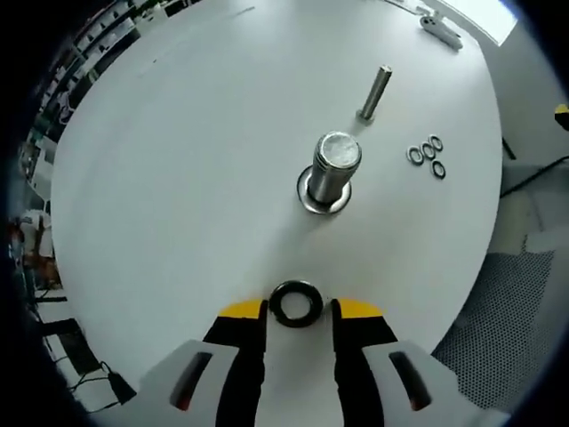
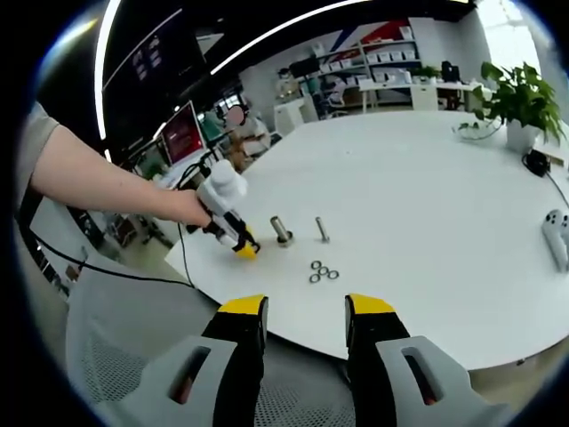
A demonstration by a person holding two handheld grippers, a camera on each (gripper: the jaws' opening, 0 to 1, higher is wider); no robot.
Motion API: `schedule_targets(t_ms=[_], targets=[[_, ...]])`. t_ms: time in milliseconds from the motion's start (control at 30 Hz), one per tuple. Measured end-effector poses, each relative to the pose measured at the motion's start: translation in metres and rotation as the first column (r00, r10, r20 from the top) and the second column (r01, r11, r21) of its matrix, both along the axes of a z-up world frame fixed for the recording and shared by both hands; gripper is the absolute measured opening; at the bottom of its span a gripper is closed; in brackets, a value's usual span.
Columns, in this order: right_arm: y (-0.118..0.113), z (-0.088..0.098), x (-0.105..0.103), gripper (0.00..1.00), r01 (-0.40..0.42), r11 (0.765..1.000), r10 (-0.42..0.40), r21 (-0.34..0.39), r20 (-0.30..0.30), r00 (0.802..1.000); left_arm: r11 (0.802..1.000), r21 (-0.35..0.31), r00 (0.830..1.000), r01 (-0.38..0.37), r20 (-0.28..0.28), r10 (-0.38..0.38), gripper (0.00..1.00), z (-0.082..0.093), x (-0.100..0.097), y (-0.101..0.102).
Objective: Place the washer onto the threaded stud by aligning its center hole with the stud, sliding it down to the base, and recovering from edge contact or off-axis alignment until the washer reaches the visible bottom stop.
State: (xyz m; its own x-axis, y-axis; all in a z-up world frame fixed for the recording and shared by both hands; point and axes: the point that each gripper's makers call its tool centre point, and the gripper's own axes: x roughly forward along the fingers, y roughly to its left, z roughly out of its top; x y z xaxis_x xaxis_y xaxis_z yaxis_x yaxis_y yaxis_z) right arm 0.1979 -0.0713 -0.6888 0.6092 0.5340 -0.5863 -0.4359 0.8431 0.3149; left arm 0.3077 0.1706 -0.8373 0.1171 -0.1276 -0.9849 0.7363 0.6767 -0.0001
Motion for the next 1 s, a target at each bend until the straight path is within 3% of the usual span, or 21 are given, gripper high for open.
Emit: schedule_targets(t_ms=[67, 367, 500, 1000], targets=[[0.0001, -0.0002, -0.0001, 0.37, -0.001, 1.000, 0.001, 0.000, 0.000, 1.000, 1.000, -0.001, 1.000, 0.009, 0.008, -0.009, 0.21, -0.0002, 0.0019, 0.0005], [0.0007, -0.0013, -0.0014, 0.37, -0.008, 1.000, 0.008, -0.007, -0.006, 1.000, 0.999, 0.042, 0.999, -0.032, -0.021, 0.033, 0.20, 0.0001, 0.0003, 0.0002], [0.0003, -0.0013, -0.0014, 0.37, -0.006, 1.000, 0.006, -0.006, -0.006, 1.000, 0.999, 0.020, 0.999, -0.047, -0.007, 0.047, 0.19, 0.0003, 0.0003, 0.0019], [-0.0001, 0.0001, -0.0007, 0.37, 0.002, 1.000, -0.002, 0.000, 0.000, 1.000, 1.000, 0.018, 1.000, -0.010, -0.002, 0.010, 0.19, -0.0001, -0.0008, 0.0035]])
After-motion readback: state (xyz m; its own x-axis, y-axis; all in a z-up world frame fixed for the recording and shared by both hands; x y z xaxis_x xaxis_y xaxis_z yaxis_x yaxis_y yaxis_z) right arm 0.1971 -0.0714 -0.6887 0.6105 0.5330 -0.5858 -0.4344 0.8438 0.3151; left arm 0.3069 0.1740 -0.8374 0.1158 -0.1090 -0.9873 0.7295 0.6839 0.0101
